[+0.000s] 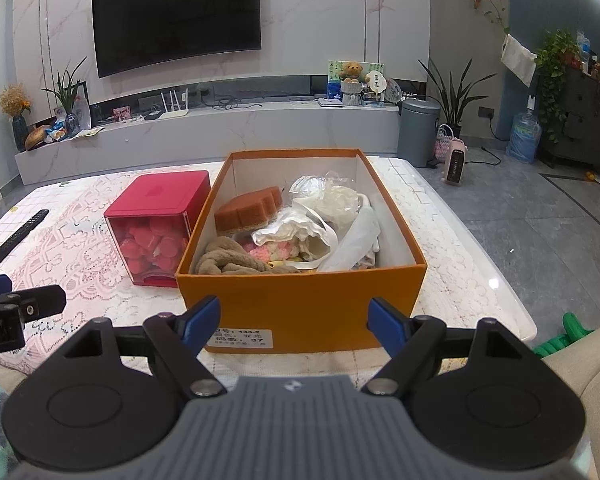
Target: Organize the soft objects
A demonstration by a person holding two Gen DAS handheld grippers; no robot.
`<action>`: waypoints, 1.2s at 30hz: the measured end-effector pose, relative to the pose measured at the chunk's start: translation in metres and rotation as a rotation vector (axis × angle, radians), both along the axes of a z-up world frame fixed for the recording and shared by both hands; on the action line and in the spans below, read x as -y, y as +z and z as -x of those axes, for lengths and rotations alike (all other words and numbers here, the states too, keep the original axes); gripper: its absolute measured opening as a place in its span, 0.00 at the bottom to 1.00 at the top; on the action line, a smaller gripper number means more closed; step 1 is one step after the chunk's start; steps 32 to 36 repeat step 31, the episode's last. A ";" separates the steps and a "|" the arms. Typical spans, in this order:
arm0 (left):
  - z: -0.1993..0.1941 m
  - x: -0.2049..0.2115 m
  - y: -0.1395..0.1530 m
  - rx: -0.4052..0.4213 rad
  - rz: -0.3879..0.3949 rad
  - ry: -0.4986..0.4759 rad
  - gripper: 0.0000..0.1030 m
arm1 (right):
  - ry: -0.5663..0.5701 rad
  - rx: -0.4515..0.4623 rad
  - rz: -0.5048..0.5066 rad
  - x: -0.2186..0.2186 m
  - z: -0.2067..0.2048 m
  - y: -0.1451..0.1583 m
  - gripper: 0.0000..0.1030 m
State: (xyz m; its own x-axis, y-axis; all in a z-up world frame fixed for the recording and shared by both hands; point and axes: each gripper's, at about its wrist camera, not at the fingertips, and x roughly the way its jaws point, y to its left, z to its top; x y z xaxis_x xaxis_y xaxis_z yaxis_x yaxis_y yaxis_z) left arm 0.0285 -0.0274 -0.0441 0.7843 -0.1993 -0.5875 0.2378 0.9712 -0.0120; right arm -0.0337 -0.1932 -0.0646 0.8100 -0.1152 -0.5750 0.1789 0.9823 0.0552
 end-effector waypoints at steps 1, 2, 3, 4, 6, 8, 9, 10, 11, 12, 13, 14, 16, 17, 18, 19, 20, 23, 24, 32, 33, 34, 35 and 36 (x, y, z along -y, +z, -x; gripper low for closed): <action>0.000 0.000 0.000 0.000 -0.001 0.001 0.90 | 0.000 -0.001 -0.001 0.000 0.000 0.000 0.78; 0.001 0.000 0.000 -0.002 -0.002 0.001 0.90 | 0.000 -0.001 -0.002 0.000 0.000 0.000 0.78; 0.000 0.000 0.001 -0.003 -0.001 0.000 0.90 | 0.001 -0.001 -0.003 0.001 0.001 0.000 0.78; 0.000 0.000 0.001 -0.002 0.000 -0.001 0.90 | 0.001 0.000 -0.003 0.001 0.001 0.001 0.78; 0.000 0.000 0.001 0.000 -0.002 0.001 0.90 | 0.000 0.000 -0.003 0.000 0.001 0.000 0.78; 0.000 0.001 0.001 0.002 -0.005 0.002 0.90 | 0.000 -0.001 -0.002 0.000 0.001 0.000 0.78; 0.000 0.002 0.001 0.002 -0.006 0.002 0.90 | 0.000 -0.001 -0.003 0.000 0.001 0.000 0.78; 0.000 0.002 0.001 0.001 -0.006 0.001 0.90 | 0.000 -0.001 -0.004 0.001 0.001 0.000 0.78; 0.000 0.002 0.001 0.002 -0.006 0.002 0.90 | 0.000 -0.002 -0.005 0.001 0.001 0.000 0.78; 0.000 0.002 0.001 0.002 -0.005 0.002 0.90 | 0.000 -0.003 -0.006 0.001 0.001 0.000 0.78; 0.000 0.002 0.001 0.002 -0.006 0.002 0.90 | 0.001 -0.003 -0.007 0.001 0.001 0.000 0.78; 0.000 0.002 0.001 0.002 -0.006 0.002 0.90 | 0.001 -0.004 -0.008 0.001 0.002 0.000 0.78; 0.000 0.002 0.001 0.002 -0.006 0.002 0.90 | 0.001 -0.004 -0.008 0.001 0.002 0.000 0.78; 0.000 0.002 0.001 0.002 -0.007 0.002 0.90 | 0.002 -0.004 -0.008 0.001 0.002 0.000 0.78; 0.000 0.002 0.001 0.001 -0.007 0.002 0.90 | 0.001 -0.004 -0.008 0.001 0.002 0.000 0.78; 0.000 0.002 0.001 0.001 -0.007 0.002 0.90 | 0.001 -0.004 -0.008 0.001 0.002 0.000 0.78; 0.000 0.002 0.001 0.001 -0.006 0.003 0.90 | 0.001 -0.004 -0.008 0.001 0.002 0.000 0.78; 0.000 0.002 0.001 0.002 -0.007 0.003 0.90 | 0.002 -0.006 -0.009 0.001 0.002 0.000 0.78; 0.000 0.002 0.001 0.002 -0.007 0.002 0.90 | 0.002 -0.007 -0.009 0.001 0.002 0.000 0.78; 0.002 0.002 -0.001 0.009 -0.010 0.004 0.90 | 0.005 -0.009 -0.009 0.001 0.001 -0.001 0.78; 0.002 0.002 -0.001 0.009 -0.010 0.004 0.90 | 0.005 -0.009 -0.009 0.001 0.001 -0.001 0.78; 0.002 0.002 -0.001 0.009 -0.010 0.004 0.90 | 0.005 -0.009 -0.009 0.001 0.001 -0.001 0.78; 0.002 0.002 -0.001 0.009 -0.010 0.004 0.90 | 0.005 -0.009 -0.009 0.001 0.001 -0.001 0.78; 0.002 0.002 -0.001 0.009 -0.010 0.004 0.90 | 0.005 -0.009 -0.009 0.001 0.001 -0.001 0.78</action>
